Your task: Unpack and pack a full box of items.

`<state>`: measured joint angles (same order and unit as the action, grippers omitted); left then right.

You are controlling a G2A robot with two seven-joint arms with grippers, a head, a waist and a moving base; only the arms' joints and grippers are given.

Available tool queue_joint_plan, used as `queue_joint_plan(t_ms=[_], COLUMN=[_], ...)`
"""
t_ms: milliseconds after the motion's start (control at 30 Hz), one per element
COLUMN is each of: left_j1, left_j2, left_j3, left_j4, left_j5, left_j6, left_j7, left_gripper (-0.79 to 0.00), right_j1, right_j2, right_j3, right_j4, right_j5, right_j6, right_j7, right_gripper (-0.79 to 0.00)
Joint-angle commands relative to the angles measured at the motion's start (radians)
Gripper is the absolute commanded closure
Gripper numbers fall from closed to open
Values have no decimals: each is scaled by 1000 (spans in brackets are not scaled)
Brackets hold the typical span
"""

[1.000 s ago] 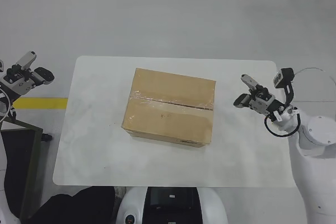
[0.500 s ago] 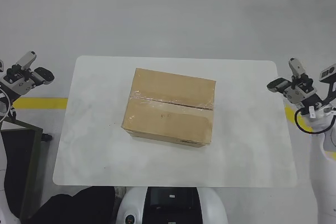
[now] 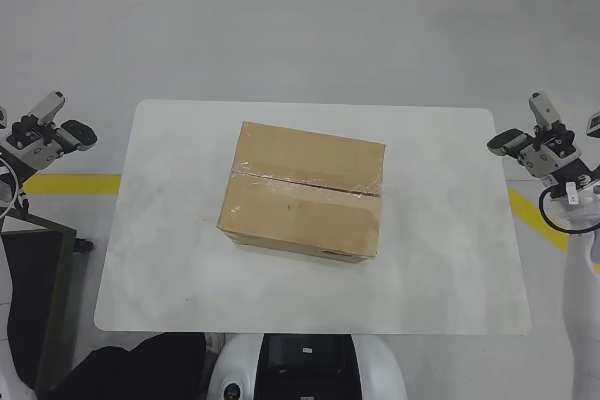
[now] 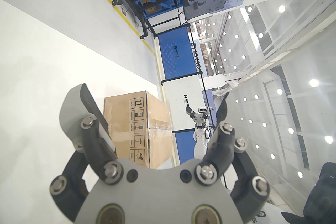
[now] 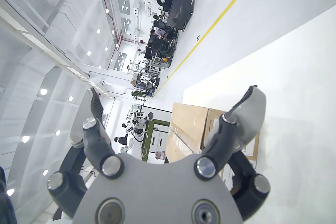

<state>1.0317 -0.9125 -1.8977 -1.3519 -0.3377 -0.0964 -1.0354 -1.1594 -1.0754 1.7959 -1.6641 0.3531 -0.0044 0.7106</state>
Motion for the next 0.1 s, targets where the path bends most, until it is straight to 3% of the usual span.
queue_joint_plan(t_ms=[0, 67], left_j1=[0, 0], left_j2=[0, 0], left_j3=[0, 0], left_j4=[0, 0], left_j5=[0, 0], left_j6=[0, 0], left_j7=[0, 0], left_gripper=[-785, -785], right_j1=[0, 0], right_j2=[0, 0], right_j3=[0, 0], right_j4=[0, 0], right_j5=[0, 0], right_j6=[0, 0], right_j7=[0, 0], right_gripper=[-784, -784])
